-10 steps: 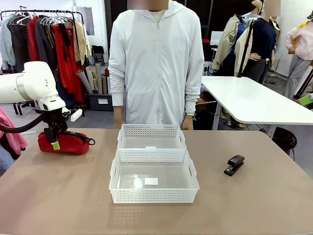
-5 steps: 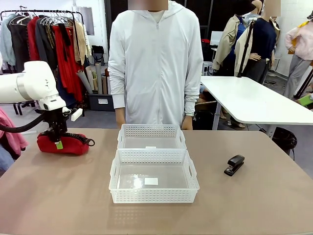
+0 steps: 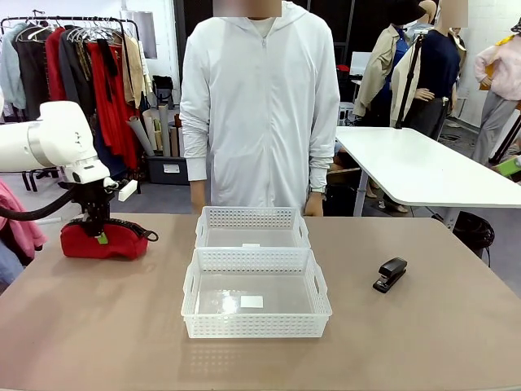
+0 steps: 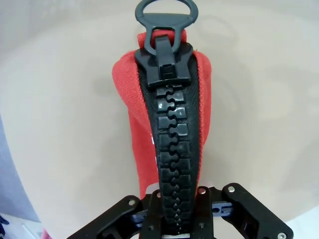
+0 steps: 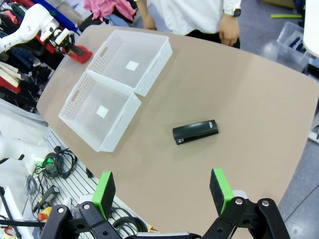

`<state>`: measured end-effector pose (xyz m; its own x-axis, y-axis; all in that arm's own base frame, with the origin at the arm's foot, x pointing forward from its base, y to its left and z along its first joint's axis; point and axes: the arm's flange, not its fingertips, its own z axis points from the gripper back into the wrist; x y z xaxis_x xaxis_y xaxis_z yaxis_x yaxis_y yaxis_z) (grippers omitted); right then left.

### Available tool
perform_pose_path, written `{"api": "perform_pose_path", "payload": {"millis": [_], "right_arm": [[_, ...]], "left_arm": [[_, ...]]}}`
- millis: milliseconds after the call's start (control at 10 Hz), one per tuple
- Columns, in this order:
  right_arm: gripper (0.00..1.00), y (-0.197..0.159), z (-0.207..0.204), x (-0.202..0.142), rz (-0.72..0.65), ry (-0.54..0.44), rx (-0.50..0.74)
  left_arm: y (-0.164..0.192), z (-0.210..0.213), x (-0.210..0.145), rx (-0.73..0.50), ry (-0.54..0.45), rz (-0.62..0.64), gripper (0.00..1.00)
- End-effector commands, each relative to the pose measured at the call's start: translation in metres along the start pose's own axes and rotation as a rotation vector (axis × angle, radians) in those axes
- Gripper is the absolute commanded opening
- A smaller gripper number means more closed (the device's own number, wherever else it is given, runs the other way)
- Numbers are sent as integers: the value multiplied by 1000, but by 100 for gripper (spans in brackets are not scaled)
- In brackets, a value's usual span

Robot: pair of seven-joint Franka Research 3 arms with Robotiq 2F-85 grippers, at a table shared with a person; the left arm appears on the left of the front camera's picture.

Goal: Distribute items into two baskets.
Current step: Pick up the Pencil pouch that the person points to.

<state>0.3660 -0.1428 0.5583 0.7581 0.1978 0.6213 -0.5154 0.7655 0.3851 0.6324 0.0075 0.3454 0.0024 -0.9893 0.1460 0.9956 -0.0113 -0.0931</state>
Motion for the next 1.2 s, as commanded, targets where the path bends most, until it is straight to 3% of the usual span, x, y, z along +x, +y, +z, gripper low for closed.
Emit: {"api": "perform_pose_path", "payload": {"millis": [0, 100, 700, 1100], "right_arm": [[100, 1, 0, 1, 4, -3, 3], [100, 1, 0, 1, 4, -3, 3], [100, 1, 0, 1, 4, -3, 3], [100, 1, 0, 1, 4, -3, 3]], "left_arm": [[-3, -5, -1, -32, 63, 49, 0], [0, 0, 0, 0, 0, 0, 0], [0, 0, 0, 0, 0, 0, 0], [-5, 31, 12, -7, 112, 74, 0]]}}
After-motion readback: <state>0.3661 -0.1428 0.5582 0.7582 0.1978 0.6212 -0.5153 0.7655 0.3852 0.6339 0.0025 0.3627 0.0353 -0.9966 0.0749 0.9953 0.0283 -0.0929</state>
